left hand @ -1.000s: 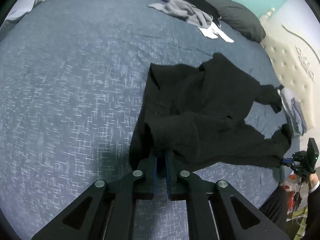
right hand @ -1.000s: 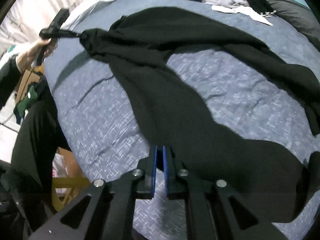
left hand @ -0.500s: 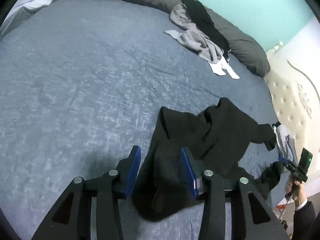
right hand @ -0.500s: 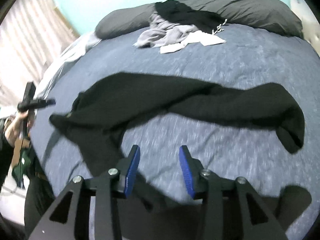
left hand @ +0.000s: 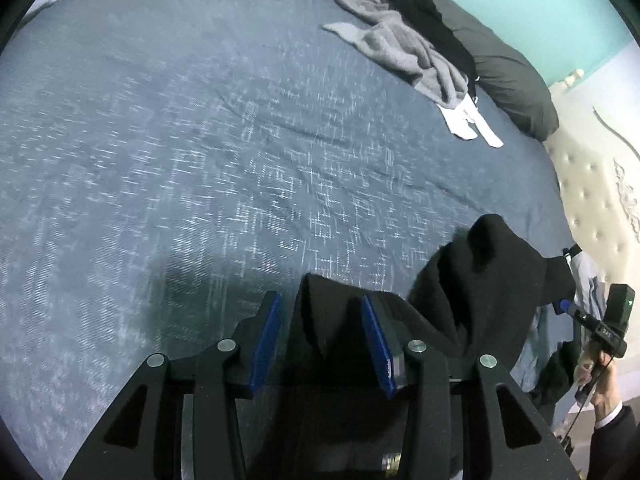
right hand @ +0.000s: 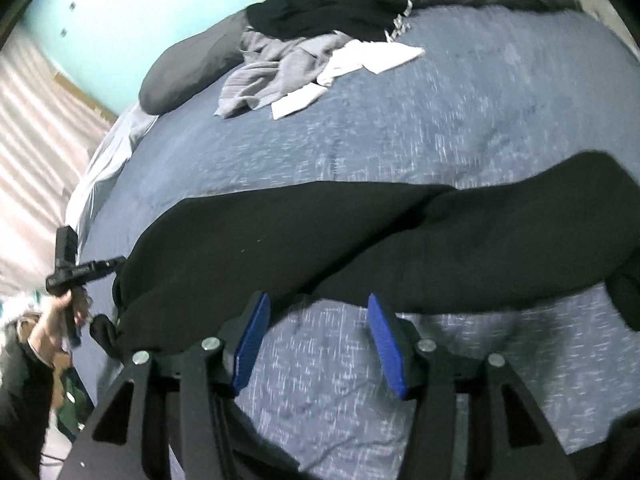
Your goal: Fold clothes
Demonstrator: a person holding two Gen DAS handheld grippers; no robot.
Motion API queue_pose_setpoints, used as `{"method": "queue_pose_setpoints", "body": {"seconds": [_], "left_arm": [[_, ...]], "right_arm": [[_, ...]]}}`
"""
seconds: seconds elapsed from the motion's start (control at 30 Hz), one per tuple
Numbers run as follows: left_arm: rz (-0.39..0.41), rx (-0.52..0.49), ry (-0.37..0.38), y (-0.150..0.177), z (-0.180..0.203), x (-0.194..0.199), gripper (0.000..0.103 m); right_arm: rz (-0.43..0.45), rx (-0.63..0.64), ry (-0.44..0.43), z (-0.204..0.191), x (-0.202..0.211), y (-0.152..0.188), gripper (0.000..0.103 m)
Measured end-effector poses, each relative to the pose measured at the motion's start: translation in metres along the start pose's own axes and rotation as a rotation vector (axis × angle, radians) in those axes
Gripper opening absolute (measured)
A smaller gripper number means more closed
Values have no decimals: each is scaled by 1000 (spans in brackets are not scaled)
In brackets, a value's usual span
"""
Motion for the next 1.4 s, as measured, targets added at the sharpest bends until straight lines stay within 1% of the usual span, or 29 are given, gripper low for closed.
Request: {"method": "queue_pose_setpoints", "body": {"seconds": [0.2,0.23,0.27,0.3,0.33,0.4,0.47,0.53,0.57,0.6,0.7,0.83,1.03,1.27,1.33,1.4], "left_arm": [[-26,31,55,0,-4,-13,44],[-25,29,56,1,-3,-13,41],[-24,25,61,1,-2,-13,27],[-24,21,58,2,-1,-13,19],[-23,17,50,2,0,-13,17],[-23,9,40,2,2,-14,7],[-7,8,39,1,1,-9,4],[16,8,41,-1,0,-1,2],[24,5,42,-1,1,3,2],[31,2,44,-1,2,7,2],[47,-11,41,-2,6,17,1],[86,-3,58,-6,11,34,1],[152,10,42,-22,16,65,1],[245,38,55,-57,24,105,0],[246,61,55,-67,21,101,0],[246,86,54,-76,17,97,0]], "right_arm": [[-19,-36,-49,2,-25,-13,53],[-19,-40,-58,0,-29,-14,53],[-18,-45,-69,-1,-32,-16,53],[-18,-52,-76,-2,-36,-18,53],[-19,-64,-82,-3,-41,-20,53],[-17,-92,-88,-3,-50,-24,53],[-6,-128,-106,-2,-57,-27,53],[18,-146,-113,-1,-58,-29,35],[36,-147,-112,-2,-57,-30,22],[52,-143,-111,-3,-55,-31,14],[89,-112,-105,-9,-46,-35,5],[169,-49,-105,-19,-18,-39,4],[278,-9,-110,-26,21,-43,3],[440,-2,-181,-36,73,-61,3],[480,-2,-194,-37,85,-69,3],[500,4,-198,-37,91,-74,3]]}}
Point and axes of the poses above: each gripper's, at about its wrist camera, not at the fingertips, and x roughly against the way its jaws point, z to its right, y to its underside, the point moved 4 cm from there along -x, roughly the way its jaws point, and after that the axes turned 9 degrees about -z, right-handed, at the moved point
